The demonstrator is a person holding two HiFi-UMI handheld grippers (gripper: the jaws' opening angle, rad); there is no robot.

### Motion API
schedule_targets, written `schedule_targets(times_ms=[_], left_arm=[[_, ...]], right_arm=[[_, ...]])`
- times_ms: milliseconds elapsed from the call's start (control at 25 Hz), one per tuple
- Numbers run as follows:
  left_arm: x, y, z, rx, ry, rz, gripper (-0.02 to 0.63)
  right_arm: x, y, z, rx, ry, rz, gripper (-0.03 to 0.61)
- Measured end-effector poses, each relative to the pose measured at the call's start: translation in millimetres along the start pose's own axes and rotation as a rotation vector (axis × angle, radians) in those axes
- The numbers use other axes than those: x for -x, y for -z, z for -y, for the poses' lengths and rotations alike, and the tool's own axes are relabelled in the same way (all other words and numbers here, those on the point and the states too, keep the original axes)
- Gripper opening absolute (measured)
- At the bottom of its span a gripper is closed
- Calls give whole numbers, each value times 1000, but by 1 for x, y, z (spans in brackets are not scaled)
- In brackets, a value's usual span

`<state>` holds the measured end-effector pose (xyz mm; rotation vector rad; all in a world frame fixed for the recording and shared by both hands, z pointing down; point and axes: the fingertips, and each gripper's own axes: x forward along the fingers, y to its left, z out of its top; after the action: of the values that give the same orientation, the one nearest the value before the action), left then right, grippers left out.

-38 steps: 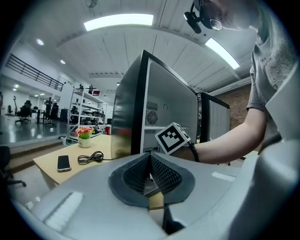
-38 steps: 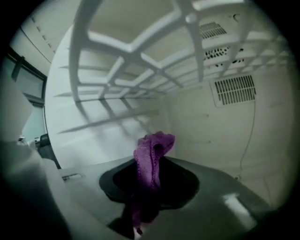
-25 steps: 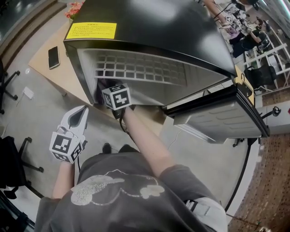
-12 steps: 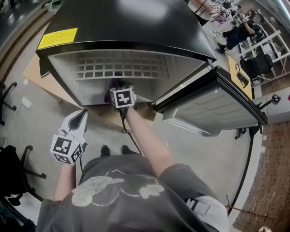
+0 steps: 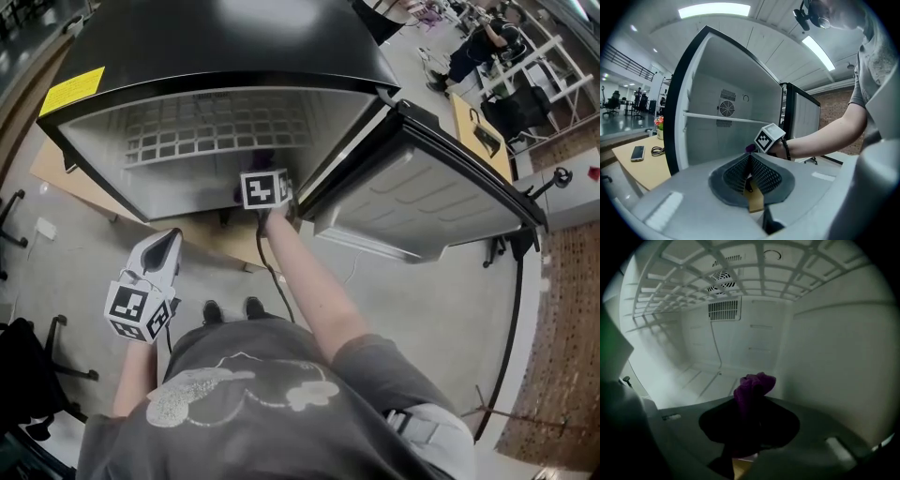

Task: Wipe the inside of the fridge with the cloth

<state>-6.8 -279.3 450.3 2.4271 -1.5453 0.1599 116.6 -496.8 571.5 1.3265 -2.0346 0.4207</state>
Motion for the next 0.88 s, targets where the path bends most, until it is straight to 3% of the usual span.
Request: schedule_targets(times_ms=[160,240,520,880], left_arm=[[-1,-2,6,-2,2,1,18],[0,-3,8,-2,1,4,18],[5,-1,7,21,-15,9,18],[8,10,6,37,48,-17,18]], right_arm=[[8,-33,5,19,95,157,91],[7,-41,14,-8,148,186,92],[21,-31,30,-112,223,196,91],[73,16,35,-374,226,203,92]])
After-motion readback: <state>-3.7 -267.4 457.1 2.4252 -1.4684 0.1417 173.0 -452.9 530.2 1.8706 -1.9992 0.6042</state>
